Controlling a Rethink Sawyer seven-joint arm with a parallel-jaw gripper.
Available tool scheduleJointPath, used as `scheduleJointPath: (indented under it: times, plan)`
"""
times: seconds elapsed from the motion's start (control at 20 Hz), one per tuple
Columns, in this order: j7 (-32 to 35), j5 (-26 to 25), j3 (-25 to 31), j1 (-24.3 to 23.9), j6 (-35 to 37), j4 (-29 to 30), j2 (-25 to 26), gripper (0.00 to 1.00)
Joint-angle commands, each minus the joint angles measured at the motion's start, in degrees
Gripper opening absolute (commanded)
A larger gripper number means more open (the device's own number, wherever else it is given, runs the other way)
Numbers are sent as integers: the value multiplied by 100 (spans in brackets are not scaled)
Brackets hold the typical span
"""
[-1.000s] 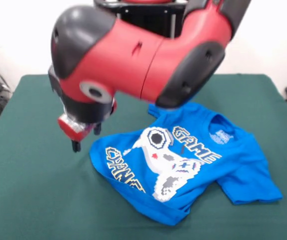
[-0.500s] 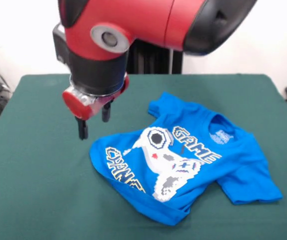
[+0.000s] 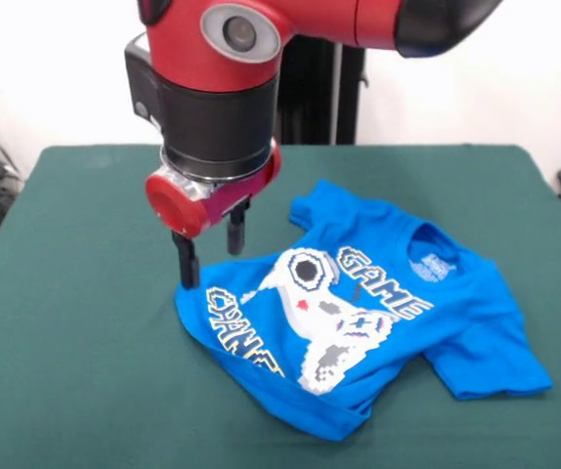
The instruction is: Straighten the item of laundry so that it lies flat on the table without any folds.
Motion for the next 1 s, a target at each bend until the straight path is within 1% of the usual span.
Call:
scheduleJointPath:
  times: [0.05,0.3,0.4,0.5,0.85,1.0]
  plan:
    - [-669,810,936,55,964,-267,62,100]
    - [-582,953,910,10,1051,-446,107,100]
    - [-463,862,775,26,1011,-523,239,100]
    - [-435,911,758,-1,1117,-608,307,100]
    - [-420,1050,814,-66,1344,-760,389,100]
    - [-518,1128,867,-90,1468,-766,387,100]
